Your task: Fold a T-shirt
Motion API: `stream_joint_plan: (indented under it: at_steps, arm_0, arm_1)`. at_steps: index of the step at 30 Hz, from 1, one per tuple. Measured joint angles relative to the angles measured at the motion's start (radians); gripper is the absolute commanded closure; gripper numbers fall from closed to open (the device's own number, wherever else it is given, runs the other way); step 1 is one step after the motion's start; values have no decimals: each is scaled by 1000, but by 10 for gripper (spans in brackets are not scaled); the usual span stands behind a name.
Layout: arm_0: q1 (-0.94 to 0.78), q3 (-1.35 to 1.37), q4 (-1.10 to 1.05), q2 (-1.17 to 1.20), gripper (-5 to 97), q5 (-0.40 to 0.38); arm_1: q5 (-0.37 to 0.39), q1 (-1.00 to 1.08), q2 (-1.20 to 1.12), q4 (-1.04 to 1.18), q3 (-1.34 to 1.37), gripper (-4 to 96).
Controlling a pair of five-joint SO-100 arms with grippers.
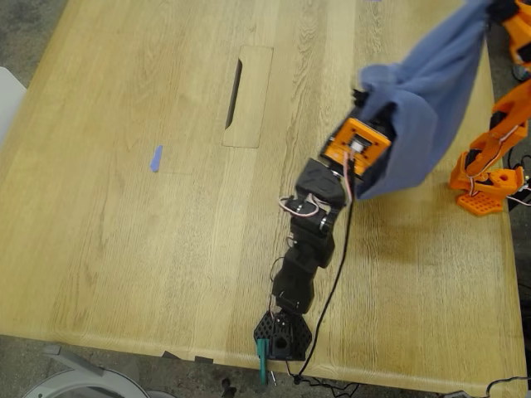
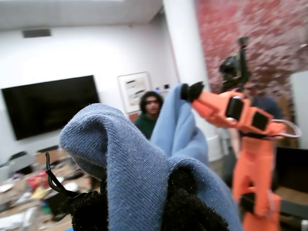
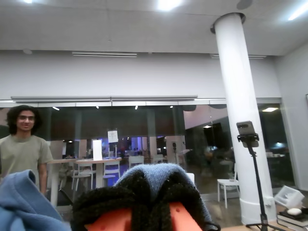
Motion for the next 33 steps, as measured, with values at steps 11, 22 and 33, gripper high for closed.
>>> stream_joint_plan:
  at_steps: [11, 22, 33]
  arm_0:
    - [357, -21, 6, -135, 919, 18]
    - [357, -49, 221, -216, 919, 0]
    - [144, -49, 534, -216, 919, -37]
  arm_1:
    - [48, 92, 565, -92, 747, 888]
    - [66, 89, 778, -103, 1184, 892]
    - [67, -12, 819, -183, 1489, 901]
